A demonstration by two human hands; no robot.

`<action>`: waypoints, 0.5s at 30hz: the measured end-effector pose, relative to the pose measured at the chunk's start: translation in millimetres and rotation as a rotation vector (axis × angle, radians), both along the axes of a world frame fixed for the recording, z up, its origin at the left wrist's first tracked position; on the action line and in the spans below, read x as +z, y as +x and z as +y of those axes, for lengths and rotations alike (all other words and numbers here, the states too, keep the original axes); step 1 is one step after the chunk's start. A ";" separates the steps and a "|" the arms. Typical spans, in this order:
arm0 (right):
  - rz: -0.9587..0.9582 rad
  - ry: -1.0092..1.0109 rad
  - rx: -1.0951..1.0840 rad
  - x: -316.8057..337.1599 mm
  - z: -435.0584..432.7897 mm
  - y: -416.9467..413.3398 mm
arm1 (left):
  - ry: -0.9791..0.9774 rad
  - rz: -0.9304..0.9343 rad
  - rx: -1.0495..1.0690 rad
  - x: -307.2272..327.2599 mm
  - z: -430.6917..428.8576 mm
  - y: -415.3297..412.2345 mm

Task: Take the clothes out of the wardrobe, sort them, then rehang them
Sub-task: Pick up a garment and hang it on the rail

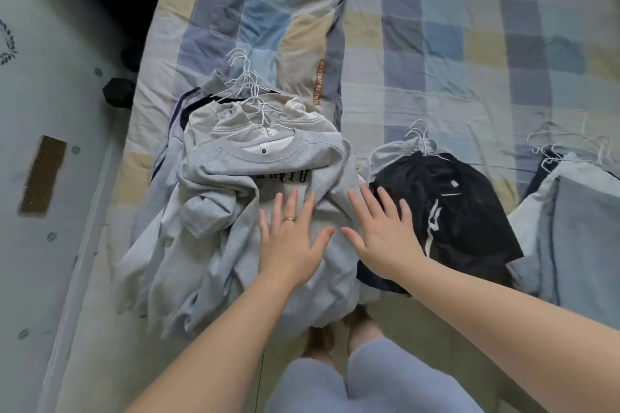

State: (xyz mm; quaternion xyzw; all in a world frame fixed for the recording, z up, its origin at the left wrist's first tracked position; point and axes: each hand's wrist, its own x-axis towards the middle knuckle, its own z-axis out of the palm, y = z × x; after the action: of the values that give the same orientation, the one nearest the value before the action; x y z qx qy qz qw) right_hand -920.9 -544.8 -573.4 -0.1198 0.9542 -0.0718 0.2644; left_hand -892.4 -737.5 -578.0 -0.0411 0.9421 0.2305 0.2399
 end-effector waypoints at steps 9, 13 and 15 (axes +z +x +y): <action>0.080 0.055 -0.308 65.8 58.7 76.9 | 0.048 0.009 -0.143 49.0 61.7 43.6; 0.116 0.089 -0.385 86.4 108.8 101.8 | 0.101 -0.002 -0.215 55.6 105.9 58.8; 0.115 0.093 -0.439 92.5 138.3 113.7 | 0.116 -0.005 -0.259 55.9 132.6 64.9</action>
State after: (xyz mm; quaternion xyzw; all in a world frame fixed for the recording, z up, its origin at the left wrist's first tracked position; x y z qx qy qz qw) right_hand -807.2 -406.5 -480.9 0.0990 0.9732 -0.0764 0.1929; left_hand -827.5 -604.9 -522.1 0.0945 0.9240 0.2518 0.2718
